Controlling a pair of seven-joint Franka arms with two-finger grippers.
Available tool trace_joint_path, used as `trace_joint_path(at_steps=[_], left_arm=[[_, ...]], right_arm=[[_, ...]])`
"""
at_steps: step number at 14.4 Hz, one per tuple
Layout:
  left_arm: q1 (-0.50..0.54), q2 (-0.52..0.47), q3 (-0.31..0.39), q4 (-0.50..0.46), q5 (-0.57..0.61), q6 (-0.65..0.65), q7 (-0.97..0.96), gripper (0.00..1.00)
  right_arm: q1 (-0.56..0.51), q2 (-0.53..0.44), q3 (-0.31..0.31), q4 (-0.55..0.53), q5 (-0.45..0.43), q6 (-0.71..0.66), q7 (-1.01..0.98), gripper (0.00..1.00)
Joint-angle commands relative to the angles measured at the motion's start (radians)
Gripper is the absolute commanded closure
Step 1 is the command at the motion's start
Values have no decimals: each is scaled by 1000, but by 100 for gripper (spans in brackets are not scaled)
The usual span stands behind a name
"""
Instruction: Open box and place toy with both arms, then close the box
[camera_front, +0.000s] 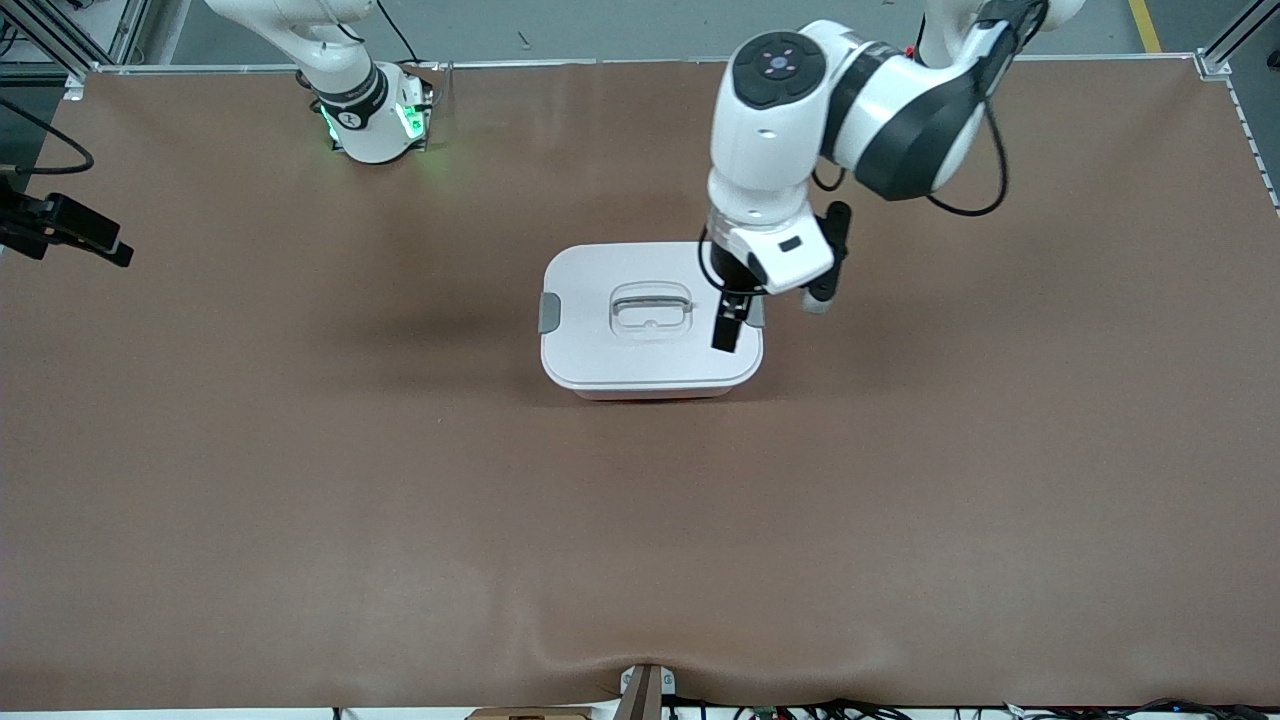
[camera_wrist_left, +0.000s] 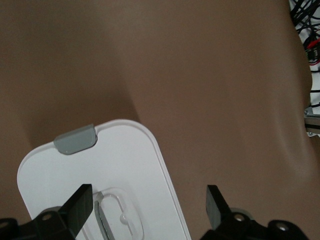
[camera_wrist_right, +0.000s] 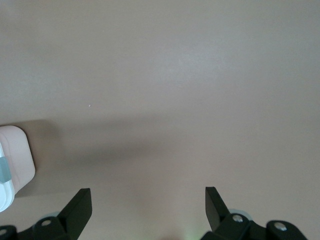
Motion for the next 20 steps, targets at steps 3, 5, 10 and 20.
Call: trace_joint_path(at_steps=[3, 5, 10, 20], left_arm=[[89, -99, -7, 4, 15, -116, 338, 0], [125, -125, -7, 4, 13, -156, 438, 0], [221, -141, -10, 77, 4, -232, 683, 0], [412, -211, -10, 90, -25, -369, 1264, 0]], right_arm=[[27, -3, 7, 1, 12, -15, 2, 0], [27, -3, 5, 1, 12, -15, 2, 0], [27, -6, 7, 1, 17, -31, 2, 0], [23, -4, 4, 1, 17, -30, 2, 0]])
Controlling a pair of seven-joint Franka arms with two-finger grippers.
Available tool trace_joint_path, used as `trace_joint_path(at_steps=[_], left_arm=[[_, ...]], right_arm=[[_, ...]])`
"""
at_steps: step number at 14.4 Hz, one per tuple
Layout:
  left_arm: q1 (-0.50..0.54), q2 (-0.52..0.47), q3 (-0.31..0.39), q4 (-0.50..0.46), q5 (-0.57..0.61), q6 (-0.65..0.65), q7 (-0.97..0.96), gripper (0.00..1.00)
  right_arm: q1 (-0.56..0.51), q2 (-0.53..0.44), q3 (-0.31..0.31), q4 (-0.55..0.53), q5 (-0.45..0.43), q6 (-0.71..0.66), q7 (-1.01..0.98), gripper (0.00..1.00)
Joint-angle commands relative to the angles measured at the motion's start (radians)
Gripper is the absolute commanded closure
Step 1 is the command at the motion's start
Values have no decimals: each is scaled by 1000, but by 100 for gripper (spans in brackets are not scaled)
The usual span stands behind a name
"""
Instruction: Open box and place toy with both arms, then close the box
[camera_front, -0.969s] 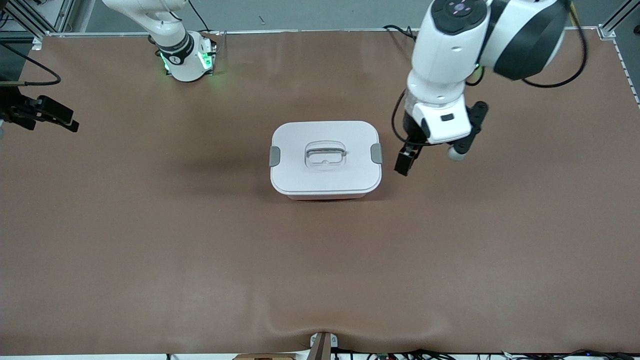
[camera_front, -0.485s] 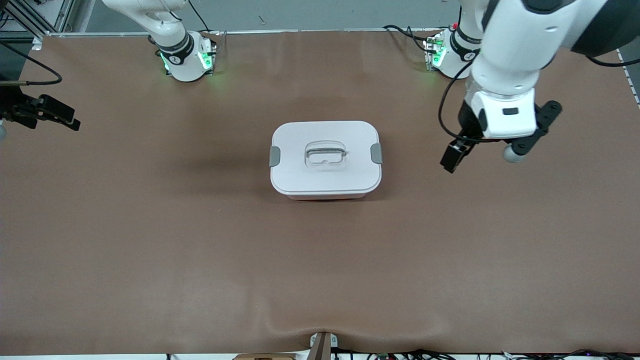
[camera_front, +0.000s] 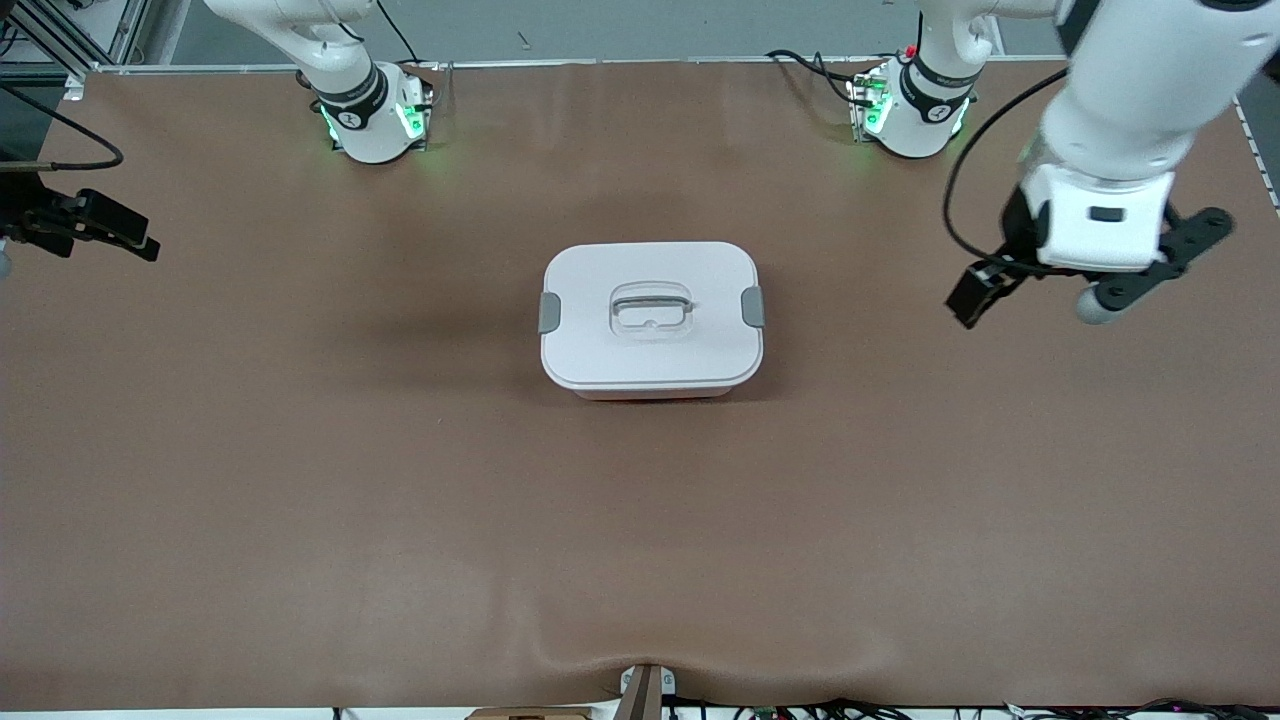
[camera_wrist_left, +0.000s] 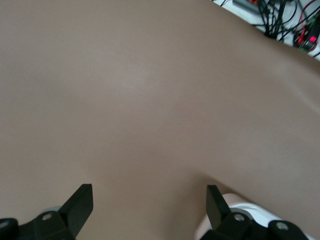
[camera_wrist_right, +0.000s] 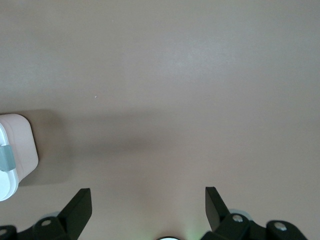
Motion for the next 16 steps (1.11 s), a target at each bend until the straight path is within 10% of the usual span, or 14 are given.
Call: trace_joint_path(at_steps=[1, 8, 16], left_arm=[[68, -32, -11, 3, -25, -30, 179, 0], [162, -63, -1, -2, -134, -55, 625, 0], [240, -59, 3, -13, -266, -105, 669, 0]], right_arm=[[-4, -5, -3, 2, 16, -9, 2, 0], [-4, -5, -3, 3, 16, -7, 2, 0], [-6, -5, -5, 2, 16, -7, 2, 0]])
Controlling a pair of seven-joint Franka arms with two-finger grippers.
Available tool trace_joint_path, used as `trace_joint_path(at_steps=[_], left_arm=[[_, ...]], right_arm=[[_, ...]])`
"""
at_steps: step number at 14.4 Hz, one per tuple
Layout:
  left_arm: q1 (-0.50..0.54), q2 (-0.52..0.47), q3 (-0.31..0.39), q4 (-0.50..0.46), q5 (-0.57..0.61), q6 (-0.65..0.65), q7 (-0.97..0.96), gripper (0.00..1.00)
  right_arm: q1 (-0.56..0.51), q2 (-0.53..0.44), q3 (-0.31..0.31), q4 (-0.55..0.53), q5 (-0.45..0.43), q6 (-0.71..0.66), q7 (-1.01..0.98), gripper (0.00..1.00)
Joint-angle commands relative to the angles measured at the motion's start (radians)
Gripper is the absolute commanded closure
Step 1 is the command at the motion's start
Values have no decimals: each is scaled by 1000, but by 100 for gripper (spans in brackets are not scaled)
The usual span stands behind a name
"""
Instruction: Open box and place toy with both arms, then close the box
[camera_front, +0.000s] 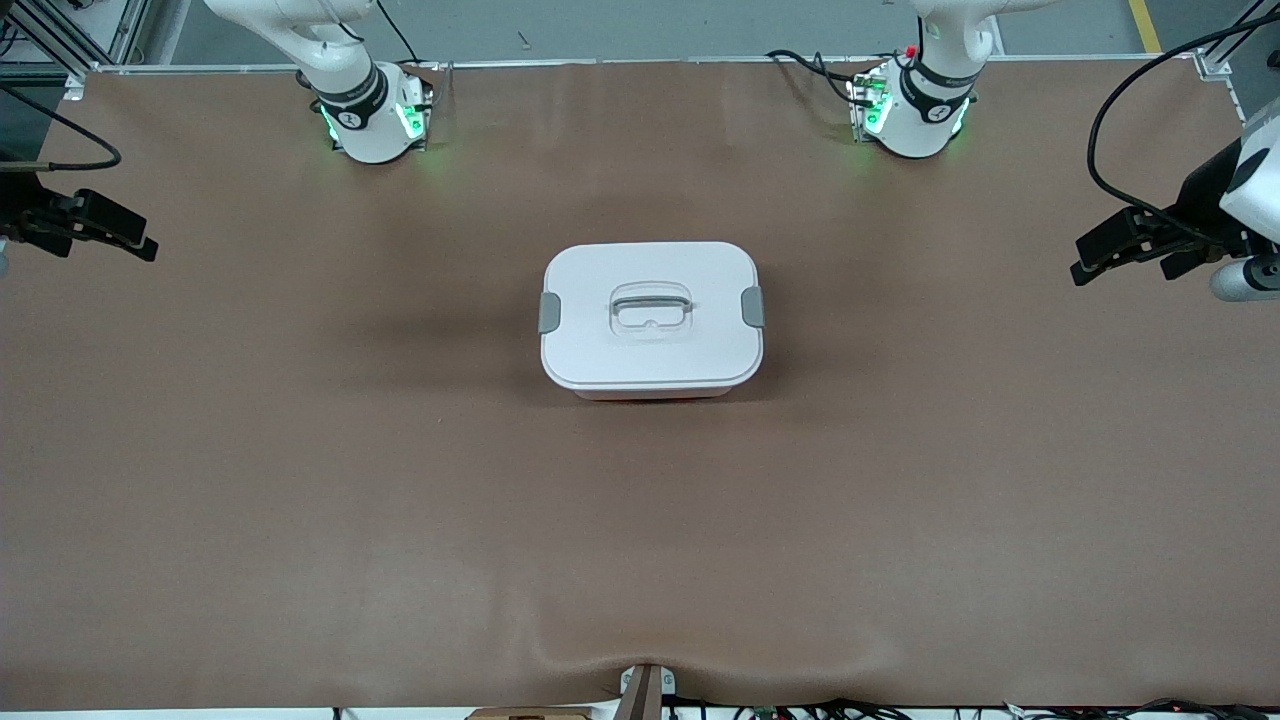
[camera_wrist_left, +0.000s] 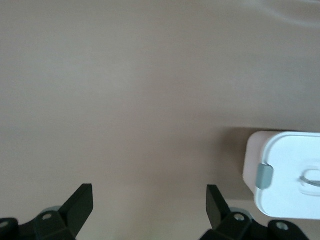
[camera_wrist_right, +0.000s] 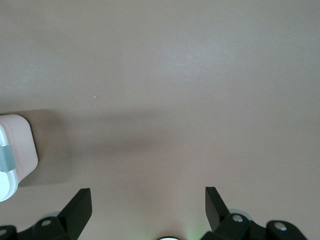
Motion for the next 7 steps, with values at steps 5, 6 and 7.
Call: trace_joint_path(at_steps=[5, 6, 7], left_arm=[[51, -23, 14, -9, -49, -99, 58, 0], [45, -35, 37, -12, -49, -111, 63, 0], [13, -45, 75, -27, -47, -113, 66, 0]], right_arm=[[-6, -5, -3, 3, 18, -6, 2, 0], [-6, -5, -3, 3, 18, -6, 2, 0], [-6, -5, -3, 2, 18, -6, 2, 0]])
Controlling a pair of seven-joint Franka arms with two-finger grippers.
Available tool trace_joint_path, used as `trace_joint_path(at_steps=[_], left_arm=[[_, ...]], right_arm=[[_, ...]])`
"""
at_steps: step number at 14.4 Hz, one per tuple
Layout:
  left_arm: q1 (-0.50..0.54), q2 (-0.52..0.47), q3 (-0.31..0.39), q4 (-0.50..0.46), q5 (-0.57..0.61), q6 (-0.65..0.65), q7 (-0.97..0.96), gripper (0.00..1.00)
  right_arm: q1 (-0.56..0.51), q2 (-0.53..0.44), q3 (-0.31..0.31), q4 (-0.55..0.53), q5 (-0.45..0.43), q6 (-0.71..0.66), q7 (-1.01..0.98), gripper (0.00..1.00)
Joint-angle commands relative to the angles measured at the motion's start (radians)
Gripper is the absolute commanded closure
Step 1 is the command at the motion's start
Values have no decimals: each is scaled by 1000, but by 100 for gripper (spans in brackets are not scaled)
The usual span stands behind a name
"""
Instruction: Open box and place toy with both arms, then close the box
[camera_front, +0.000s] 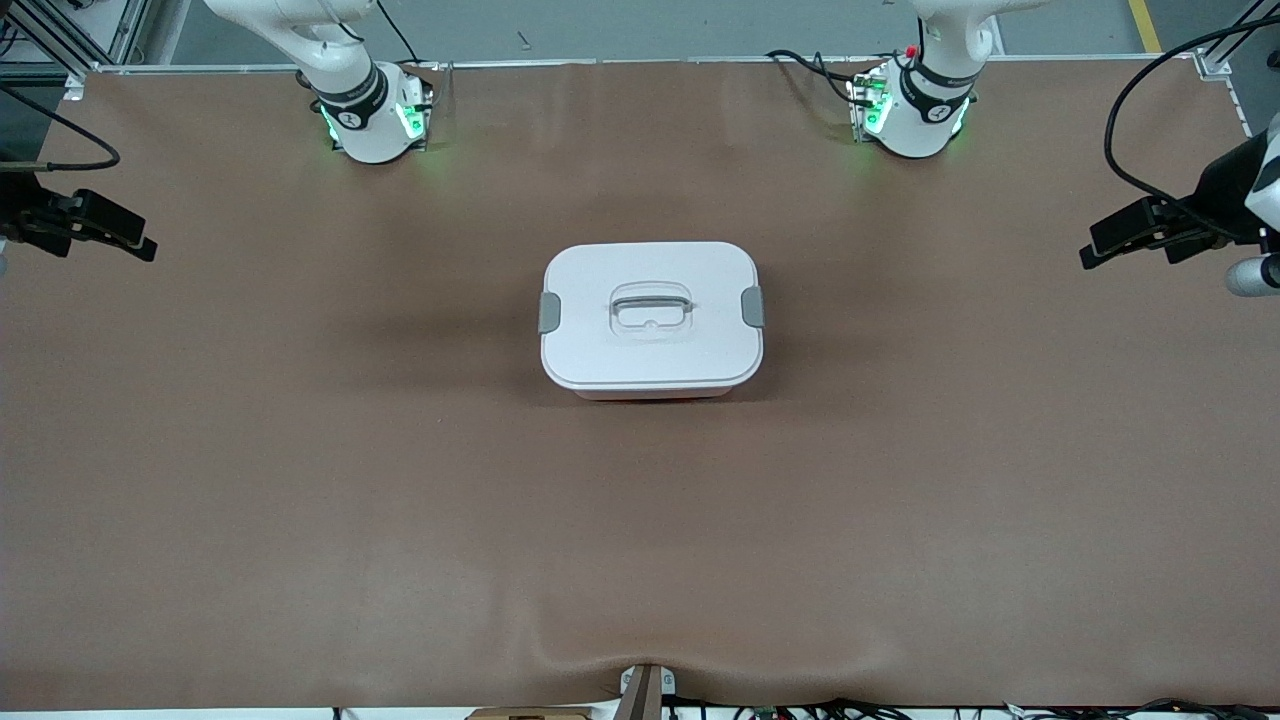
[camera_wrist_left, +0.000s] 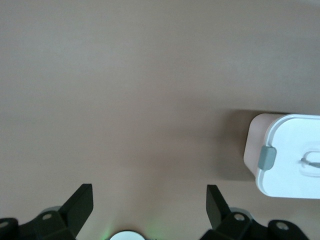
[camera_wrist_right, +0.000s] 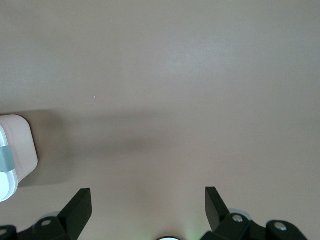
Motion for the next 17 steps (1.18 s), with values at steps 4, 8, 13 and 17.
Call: trace_joint_path(at_steps=[4, 8, 13, 17], left_arm=[[-278, -109, 294, -104, -10, -21, 28, 0], [-277, -176, 300, -197, 31, 34, 34, 0], [-269, -149, 302, -170, 42, 43, 66, 0], [-261, -132, 300, -151, 42, 43, 65, 0]], right_arm=[[-6, -5, 0, 3, 18, -6, 2, 0], [-6, -5, 0, 3, 18, -6, 2, 0], [-6, -5, 0, 2, 18, -6, 2, 0], [-6, -5, 0, 2, 18, -7, 2, 0]])
